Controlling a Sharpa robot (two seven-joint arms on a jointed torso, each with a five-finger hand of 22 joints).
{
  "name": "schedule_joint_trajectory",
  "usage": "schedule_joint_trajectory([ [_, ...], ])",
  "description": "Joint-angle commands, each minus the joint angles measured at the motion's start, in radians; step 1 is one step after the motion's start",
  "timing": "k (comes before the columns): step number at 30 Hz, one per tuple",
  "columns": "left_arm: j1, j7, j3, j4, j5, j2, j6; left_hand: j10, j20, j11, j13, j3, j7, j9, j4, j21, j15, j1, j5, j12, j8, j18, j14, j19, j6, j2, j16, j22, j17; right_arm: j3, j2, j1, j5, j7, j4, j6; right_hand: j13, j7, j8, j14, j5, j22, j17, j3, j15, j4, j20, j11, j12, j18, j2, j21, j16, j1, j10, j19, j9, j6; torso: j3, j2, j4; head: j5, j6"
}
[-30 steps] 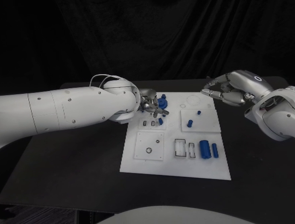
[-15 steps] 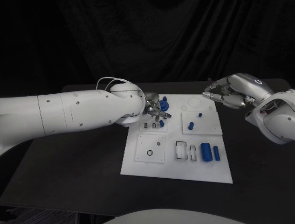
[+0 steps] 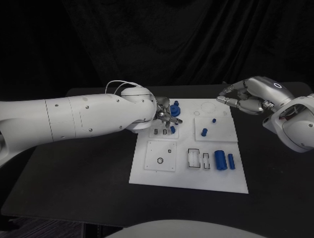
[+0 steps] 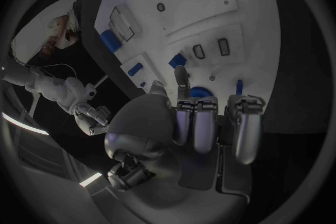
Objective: Assemble the parts on the task board
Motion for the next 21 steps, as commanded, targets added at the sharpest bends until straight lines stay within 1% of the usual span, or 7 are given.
schedule_joint_trajectory([
  [1, -0.003, -0.006, 0.001, -0.001, -0.007, 0.003, -0.004, 0.106, -0.005, -0.006, 0.260, 0.008, -0.003, 0.005, -0.003, 0.004, -0.005, 0.003, -0.005, -0.001, -0.002, -0.014, 0.104, 0.105, 0.008, 0.001, 0.003, 0.263, 0.263, 0.001, 0.000, -0.002, -0.005, -0.005, 0.002, -0.018, 0.263, 0.002, -0.006, 0.080, 0.007, 0.238, 0.129, -0.004, 0.008, 0.000, 0.009, 0.005, 0.003, -0.005, 0.005, -0.006, -0.002, 0.006, 0.106, 0.069, -0.001, 0.005, 0.0010, -0.001, -0.0001, -0.003, -0.007],
  [2, -0.004, -0.005, 0.001, -0.001, -0.007, 0.003, -0.004, 0.106, -0.006, -0.007, 0.260, 0.010, -0.004, 0.010, -0.004, 0.004, -0.006, 0.004, -0.004, -0.001, -0.001, -0.014, 0.104, 0.105, 0.010, 0.000, 0.003, 0.263, 0.263, 0.001, 0.000, -0.002, -0.005, -0.005, 0.002, -0.018, 0.263, 0.002, -0.006, 0.080, 0.007, 0.238, 0.129, -0.004, 0.008, 0.000, 0.009, 0.005, 0.003, -0.005, 0.005, -0.006, -0.002, 0.006, 0.106, 0.069, -0.001, 0.005, 0.0017, -0.002, -0.0006, -0.004, -0.010],
  [3, -0.004, -0.005, 0.001, -0.001, -0.007, 0.003, -0.003, 0.106, -0.007, -0.007, 0.260, 0.011, -0.005, 0.011, -0.004, 0.004, -0.006, 0.004, -0.004, -0.001, -0.001, -0.014, 0.104, 0.105, 0.011, 0.000, 0.003, 0.263, 0.263, 0.001, 0.001, -0.002, -0.006, -0.005, 0.002, -0.018, 0.263, 0.002, -0.006, 0.080, 0.007, 0.238, 0.129, -0.004, 0.008, 0.000, 0.009, 0.005, 0.003, -0.005, 0.005, -0.006, -0.002, 0.006, 0.106, 0.069, -0.001, 0.005, 0.0006, -0.002, -0.0004, -0.004, -0.011],
  [4, -0.005, -0.005, 0.001, -0.002, -0.007, 0.004, -0.003, 0.106, -0.007, -0.007, 0.260, 0.011, -0.005, 0.011, -0.004, 0.004, -0.006, 0.004, -0.004, -0.001, -0.001, -0.014, 0.104, 0.105, 0.011, 0.000, 0.003, 0.263, 0.263, 0.001, 0.001, -0.002, -0.006, -0.005, 0.002, -0.018, 0.263, 0.002, -0.006, 0.080, 0.007, 0.238, 0.129, -0.004, 0.008, 0.000, 0.009, 0.005, 0.003, -0.005, 0.005, -0.006, -0.002, 0.006, 0.106, 0.069, -0.001, 0.005, 0.0012, -0.002, -0.0009, -0.004, -0.012],
  [12, -0.011, 0.002, 0.001, -0.013, -0.007, 0.013, 0.001, 0.106, -0.008, -0.008, 0.260, 0.015, -0.005, 0.019, -0.007, 0.004, -0.008, 0.007, 0.003, -0.001, -0.004, -0.014, 0.104, 0.105, 0.009, -0.001, 0.003, 0.263, 0.263, 0.001, 0.000, -0.002, -0.006, -0.004, 0.002, -0.016, 0.263, 0.002, -0.006, 0.080, 0.008, 0.238, 0.129, -0.005, 0.009, 0.001, 0.009, 0.005, 0.003, -0.005, 0.004, -0.006, -0.002, 0.008, 0.106, 0.069, -0.001, 0.006, -0.0020, -0.003, -0.0023, -0.003, -0.016],
  [14, -0.014, 0.005, 0.001, -0.015, -0.007, 0.014, 0.000, 0.106, -0.009, -0.009, 0.260, 0.017, -0.005, 0.022, -0.008, 0.004, -0.008, 0.007, 0.005, -0.001, -0.007, -0.014, 0.104, 0.105, 0.007, -0.001, 0.003, 0.263, 0.263, 0.001, 0.000, -0.002, -0.006, -0.003, 0.002, -0.015, 0.263, 0.002, -0.006, 0.080, 0.008, 0.238, 0.129, -0.005, 0.009, 0.001, 0.009, 0.005, 0.003, -0.005, 0.004, -0.006, -0.002, 0.008, 0.106, 0.069, -0.001, 0.006, -0.0043, -0.002, -0.0016, -0.004, -0.016],
  [21, -0.029, 0.013, 0.001, -0.023, -0.007, 0.021, -0.004, 0.106, -0.010, -0.007, 0.260, 0.026, -0.002, 0.030, -0.010, 0.004, -0.009, 0.009, 0.013, -0.001, -0.027, -0.014, 0.104, 0.105, -0.006, -0.002, 0.003, 0.263, 0.263, 0.001, 0.001, -0.002, -0.009, -0.004, 0.002, -0.017, 0.263, 0.002, -0.006, 0.080, 0.009, 0.238, 0.129, -0.005, 0.008, 0.000, 0.009, 0.005, 0.003, -0.005, 0.004, -0.006, -0.002, 0.009, 0.106, 0.069, -0.001, 0.007, -0.0072, -0.003, 0.0007, -0.010, -0.023],
])
